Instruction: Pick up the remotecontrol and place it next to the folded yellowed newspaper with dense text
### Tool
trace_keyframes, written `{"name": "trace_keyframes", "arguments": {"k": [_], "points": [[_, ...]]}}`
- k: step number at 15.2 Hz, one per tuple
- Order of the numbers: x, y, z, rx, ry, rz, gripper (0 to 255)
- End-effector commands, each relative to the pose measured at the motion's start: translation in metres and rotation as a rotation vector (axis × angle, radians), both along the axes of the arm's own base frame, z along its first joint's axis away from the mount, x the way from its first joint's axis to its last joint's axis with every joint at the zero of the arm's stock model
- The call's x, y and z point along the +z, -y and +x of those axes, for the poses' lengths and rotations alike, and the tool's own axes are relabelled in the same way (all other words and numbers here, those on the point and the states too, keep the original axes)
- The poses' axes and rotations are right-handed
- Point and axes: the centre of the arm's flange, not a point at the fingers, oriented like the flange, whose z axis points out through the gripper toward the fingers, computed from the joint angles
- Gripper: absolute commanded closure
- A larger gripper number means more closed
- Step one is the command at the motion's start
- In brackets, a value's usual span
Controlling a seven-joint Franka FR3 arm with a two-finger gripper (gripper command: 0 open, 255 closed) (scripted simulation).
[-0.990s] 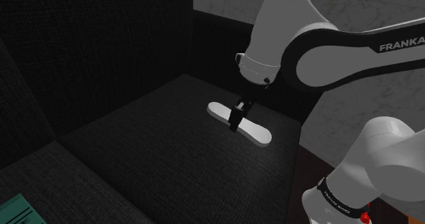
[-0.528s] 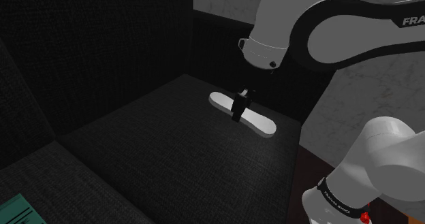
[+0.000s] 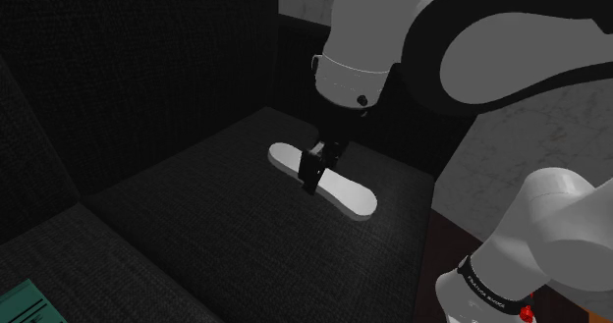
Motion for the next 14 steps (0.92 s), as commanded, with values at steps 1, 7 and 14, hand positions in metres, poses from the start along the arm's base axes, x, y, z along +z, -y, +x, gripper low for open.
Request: {"name": "trace_keyframes", "arguments": {"k": [1, 7, 14], "points": [[-0.002, -0.027, -0.001, -0.001, 0.000, 0.001, 255], [0.000, -0.106, -0.005, -0.001, 0.000, 0.001, 255], [0.003, -0.198, -0.008, -0.001, 0.000, 0.001, 255]]}}
